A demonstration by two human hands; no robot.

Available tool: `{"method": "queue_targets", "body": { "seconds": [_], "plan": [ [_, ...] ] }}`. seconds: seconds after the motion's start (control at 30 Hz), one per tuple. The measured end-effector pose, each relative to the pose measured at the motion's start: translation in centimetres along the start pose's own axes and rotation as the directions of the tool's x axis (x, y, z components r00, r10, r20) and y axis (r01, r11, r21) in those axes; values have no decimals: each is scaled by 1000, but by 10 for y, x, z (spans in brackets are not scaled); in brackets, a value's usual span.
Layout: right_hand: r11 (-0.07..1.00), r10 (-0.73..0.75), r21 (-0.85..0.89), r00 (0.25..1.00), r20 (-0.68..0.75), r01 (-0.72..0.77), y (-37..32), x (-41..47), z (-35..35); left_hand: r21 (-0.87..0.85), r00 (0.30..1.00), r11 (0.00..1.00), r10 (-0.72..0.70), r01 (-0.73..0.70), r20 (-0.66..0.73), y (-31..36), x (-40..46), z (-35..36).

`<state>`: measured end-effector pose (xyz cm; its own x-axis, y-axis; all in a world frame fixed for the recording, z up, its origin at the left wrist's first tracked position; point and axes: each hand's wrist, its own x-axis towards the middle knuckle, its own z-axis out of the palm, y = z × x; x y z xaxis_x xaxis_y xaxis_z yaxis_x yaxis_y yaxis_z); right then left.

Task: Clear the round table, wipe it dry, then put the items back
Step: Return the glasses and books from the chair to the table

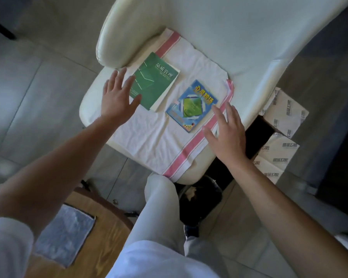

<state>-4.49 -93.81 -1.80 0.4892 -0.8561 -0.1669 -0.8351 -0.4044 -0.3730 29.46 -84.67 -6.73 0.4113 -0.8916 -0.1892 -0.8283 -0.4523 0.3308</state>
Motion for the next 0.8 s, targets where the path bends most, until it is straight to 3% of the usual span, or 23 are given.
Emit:
{"method": "queue_targets", "body": {
  "seconds": [0.53, 0.7, 0.8],
  "plan": [
    [957, 288, -57, 911, 295, -284, 23, 88, 104, 37, 978, 999, -38, 31, 204, -55, 108, 63],
    [813, 537, 61, 787, 305, -579, 22, 97, 127, 39, 939, 988, -157, 152, 306, -58, 124, 80],
    [727, 600, 135, 718, 354, -674, 19, 102, 137, 19, 914, 974, -217, 224, 343, -56, 129, 84]
  ]
}}
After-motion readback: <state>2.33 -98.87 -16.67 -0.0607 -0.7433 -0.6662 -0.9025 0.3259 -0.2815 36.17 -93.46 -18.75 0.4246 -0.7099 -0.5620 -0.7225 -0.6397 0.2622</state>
